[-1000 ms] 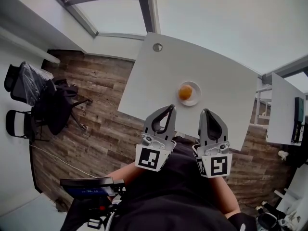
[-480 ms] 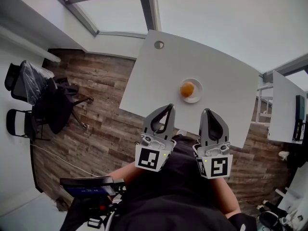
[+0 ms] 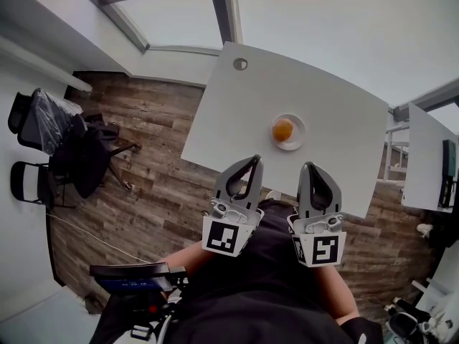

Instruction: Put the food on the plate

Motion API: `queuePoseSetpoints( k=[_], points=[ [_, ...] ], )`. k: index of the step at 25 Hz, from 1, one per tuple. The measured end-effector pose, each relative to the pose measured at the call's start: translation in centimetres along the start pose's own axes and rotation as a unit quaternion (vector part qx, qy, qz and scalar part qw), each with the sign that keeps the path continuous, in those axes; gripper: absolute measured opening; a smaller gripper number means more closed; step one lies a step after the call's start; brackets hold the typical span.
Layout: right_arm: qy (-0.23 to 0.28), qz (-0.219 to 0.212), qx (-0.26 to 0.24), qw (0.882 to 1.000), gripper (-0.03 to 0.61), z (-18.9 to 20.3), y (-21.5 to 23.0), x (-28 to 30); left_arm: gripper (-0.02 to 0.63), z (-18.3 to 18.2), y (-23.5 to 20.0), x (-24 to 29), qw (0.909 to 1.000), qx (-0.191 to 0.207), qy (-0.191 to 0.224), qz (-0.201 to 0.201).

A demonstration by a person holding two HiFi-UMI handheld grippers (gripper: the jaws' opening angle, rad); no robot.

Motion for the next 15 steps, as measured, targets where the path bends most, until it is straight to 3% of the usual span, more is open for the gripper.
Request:
queuePoseSetpoints(
  k=[15],
  points=[
    [0.003,0.003,-0.004,1.000,-0.003,0.4,-1.1,-0.5,0.008,0.6,-0.4,-1.4,1.0000,-0.002,-0.008,0.000]
  ],
)
Point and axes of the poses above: the fingertips, and each gripper's own axes: x forward along the fingers, y to its right, z out of its underside, the point moved 1 cm from there along -x, backward along the fingers, and after that the axes turned 5 degrees about -z, right-handed, at the moved point
